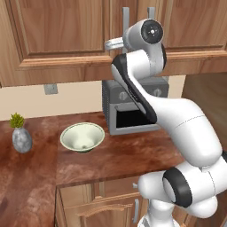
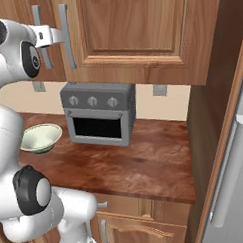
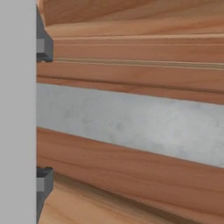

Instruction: Open the cabinet and setup a tea strainer by placing it in the bowl upright.

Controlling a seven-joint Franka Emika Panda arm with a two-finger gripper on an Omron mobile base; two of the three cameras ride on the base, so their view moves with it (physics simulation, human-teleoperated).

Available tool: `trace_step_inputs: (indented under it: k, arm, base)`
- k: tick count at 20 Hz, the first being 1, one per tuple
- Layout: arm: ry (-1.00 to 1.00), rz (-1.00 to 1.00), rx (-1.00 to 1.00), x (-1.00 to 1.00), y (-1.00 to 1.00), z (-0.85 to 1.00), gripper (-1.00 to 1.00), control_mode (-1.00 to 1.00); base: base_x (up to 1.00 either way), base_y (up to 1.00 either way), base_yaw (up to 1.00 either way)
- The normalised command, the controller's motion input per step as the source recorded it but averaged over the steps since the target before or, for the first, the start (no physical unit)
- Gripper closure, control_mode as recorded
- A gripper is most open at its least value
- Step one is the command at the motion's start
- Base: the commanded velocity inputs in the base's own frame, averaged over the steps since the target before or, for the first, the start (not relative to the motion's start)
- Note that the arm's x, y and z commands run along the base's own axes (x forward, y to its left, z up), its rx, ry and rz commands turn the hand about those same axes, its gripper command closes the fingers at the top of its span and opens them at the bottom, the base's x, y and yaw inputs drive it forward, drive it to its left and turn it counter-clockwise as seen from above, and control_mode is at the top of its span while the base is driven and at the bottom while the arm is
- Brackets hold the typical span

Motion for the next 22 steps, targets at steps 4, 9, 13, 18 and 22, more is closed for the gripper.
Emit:
trace_step_inputs:
  k: [4,9,13,18,22]
  arm:
    - [-0.03,0.03,0.0,0.51,-0.04,-0.08,-1.0,-1.0]
    - [-0.05,0.08,0.01,0.32,-0.05,-0.06,-1.0,-1.0]
    - [0.0,0.01,0.0,0.06,0.0,0.0,1.0,-1.0]
    - [0.0,0.0,0.0,0.0,0.0,0.0,1.0,-1.0]
    - [0.0,-0.05,0.0,-0.03,0.36,-0.01,1.0,-1.0]
  base:
    - [0.0,0.0,0.0]
    - [0.0,0.0,0.0]
    - [0.0,0.0,0.0]
    - [0.0,0.0,0.0]
    - [0.0,0.0,0.0]
